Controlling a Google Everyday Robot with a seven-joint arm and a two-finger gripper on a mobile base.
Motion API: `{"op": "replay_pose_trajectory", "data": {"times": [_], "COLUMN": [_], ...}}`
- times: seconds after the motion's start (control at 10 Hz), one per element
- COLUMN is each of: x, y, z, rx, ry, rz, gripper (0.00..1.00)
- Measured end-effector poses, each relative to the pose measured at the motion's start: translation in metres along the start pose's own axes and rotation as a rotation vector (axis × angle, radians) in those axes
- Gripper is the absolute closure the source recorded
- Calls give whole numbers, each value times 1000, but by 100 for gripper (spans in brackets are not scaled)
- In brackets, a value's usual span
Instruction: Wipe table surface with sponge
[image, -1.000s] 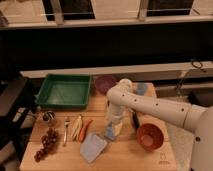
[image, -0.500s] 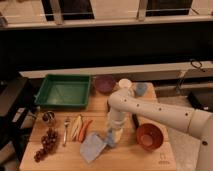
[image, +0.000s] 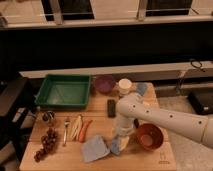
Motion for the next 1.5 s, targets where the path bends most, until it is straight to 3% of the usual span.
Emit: {"op": "replay_pose_trajectory", "data": {"times": [0.2,0.5,0.9,1.1,1.2,1.5], "x": [6,36,63,71,70,39], "y": [4,23,-1,-7,-9,-42], "z": [-2,-8,-22,-27,-27,-26], "rx": [-7,-20,-21,-11,-11,17], "ry": [17,48,113,123,120,103], "rz": [35,91,108,92,78,7], "gripper": [100,100,100,100,100,100]}}
